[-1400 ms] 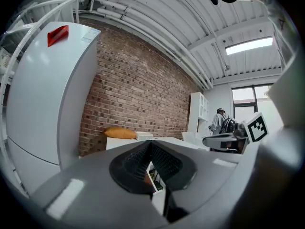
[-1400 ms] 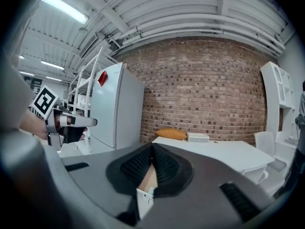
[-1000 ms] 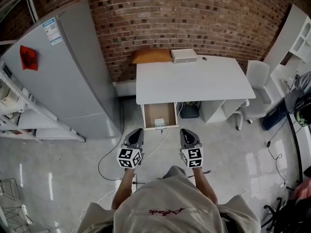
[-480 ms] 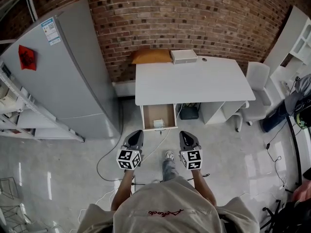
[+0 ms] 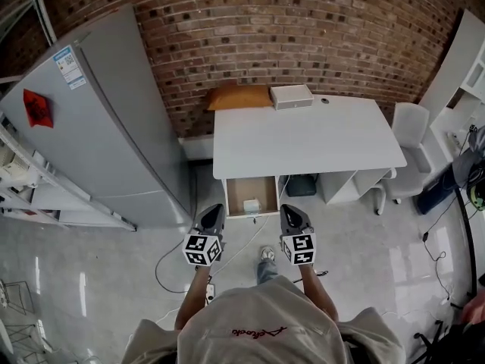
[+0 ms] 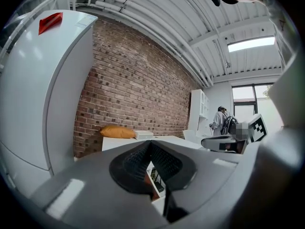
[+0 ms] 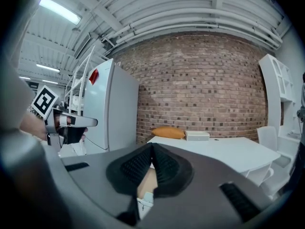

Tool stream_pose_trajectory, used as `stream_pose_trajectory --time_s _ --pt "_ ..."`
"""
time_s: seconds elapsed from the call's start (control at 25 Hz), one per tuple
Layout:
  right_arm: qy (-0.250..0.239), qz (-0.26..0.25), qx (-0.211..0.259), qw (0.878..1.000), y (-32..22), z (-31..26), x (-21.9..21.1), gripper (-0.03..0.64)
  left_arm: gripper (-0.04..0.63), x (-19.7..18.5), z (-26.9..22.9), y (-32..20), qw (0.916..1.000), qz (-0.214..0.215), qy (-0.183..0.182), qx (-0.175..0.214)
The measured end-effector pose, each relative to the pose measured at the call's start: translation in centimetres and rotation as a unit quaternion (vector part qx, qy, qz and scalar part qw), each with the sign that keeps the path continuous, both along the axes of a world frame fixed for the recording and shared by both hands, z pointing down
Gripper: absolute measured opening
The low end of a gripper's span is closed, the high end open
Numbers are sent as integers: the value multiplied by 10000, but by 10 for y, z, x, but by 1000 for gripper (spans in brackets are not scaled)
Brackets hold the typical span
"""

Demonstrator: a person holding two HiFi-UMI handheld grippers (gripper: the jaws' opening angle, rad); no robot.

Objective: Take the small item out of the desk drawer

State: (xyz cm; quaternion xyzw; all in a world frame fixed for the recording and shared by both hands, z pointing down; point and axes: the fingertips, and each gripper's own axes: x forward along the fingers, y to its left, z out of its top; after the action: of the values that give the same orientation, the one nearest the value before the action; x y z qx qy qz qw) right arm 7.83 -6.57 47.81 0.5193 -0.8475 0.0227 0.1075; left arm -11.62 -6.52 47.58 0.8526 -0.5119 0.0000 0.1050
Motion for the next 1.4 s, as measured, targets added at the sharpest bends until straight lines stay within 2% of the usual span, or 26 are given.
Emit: stream_pose_trajectory --time_s 0.52,1.4 --pt "27 -346 46 9994 -106 -17 7 11 9 12 -12 -89 9996 -288 15 -30" --pt "-118 -1192 -162 9927 -240 -3 7 11 9 10 -16 -196 9929 -1176 -128 -143"
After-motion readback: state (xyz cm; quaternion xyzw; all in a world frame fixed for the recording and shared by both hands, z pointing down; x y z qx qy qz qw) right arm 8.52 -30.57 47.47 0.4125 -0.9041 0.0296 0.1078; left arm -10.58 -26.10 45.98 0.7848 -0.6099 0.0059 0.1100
